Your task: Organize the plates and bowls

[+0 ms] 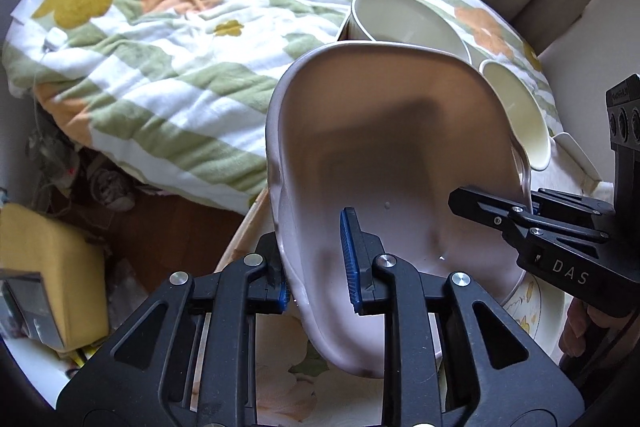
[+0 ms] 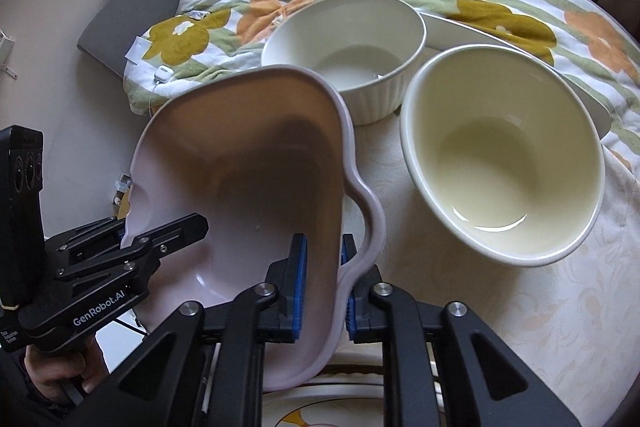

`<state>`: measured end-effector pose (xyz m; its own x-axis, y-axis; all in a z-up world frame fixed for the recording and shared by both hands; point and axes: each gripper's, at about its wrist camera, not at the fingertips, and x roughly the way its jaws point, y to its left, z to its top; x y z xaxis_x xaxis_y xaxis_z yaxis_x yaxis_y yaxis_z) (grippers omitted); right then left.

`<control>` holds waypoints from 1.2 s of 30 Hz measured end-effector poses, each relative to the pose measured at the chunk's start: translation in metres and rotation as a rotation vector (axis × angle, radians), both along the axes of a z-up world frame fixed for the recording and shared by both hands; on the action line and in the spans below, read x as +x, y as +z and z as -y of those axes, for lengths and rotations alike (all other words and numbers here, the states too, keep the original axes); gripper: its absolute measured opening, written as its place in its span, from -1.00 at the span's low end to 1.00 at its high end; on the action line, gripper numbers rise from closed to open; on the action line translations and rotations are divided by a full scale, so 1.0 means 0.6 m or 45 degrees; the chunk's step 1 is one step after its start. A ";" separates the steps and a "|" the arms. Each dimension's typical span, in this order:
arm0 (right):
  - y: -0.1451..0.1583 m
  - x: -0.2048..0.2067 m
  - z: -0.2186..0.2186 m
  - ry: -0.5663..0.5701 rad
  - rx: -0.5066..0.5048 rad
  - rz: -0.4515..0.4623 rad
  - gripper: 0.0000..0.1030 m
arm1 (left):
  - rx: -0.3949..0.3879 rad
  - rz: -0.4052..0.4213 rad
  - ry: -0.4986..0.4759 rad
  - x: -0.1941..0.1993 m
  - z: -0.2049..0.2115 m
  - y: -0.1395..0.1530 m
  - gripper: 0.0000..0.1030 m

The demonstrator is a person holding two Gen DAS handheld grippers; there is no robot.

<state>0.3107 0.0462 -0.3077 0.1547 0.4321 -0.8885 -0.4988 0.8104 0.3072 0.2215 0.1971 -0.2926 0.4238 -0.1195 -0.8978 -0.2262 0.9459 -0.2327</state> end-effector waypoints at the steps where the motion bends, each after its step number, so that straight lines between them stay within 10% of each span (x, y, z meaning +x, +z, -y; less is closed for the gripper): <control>1: 0.004 -0.004 0.002 -0.003 0.013 0.003 -0.71 | 0.009 0.006 -0.002 -0.002 0.000 0.006 -0.64; 11: 0.093 -0.072 0.067 -0.023 0.141 0.085 -0.71 | 0.105 0.102 -0.023 -0.063 0.066 0.118 -0.64; 21: 0.194 -0.179 0.273 -0.173 0.201 0.227 -0.71 | 0.134 0.198 -0.146 -0.132 0.282 0.228 -0.64; 36: 0.149 -0.265 0.600 -0.624 0.057 0.170 -0.71 | -0.057 0.106 -0.532 -0.104 0.652 0.157 -0.64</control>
<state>0.1519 -0.3141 -0.2185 0.4593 0.3176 -0.8296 -0.1008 0.9465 0.3065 0.1588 -0.1939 -0.1987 0.4017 -0.3344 -0.8525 0.1958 0.9408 -0.2768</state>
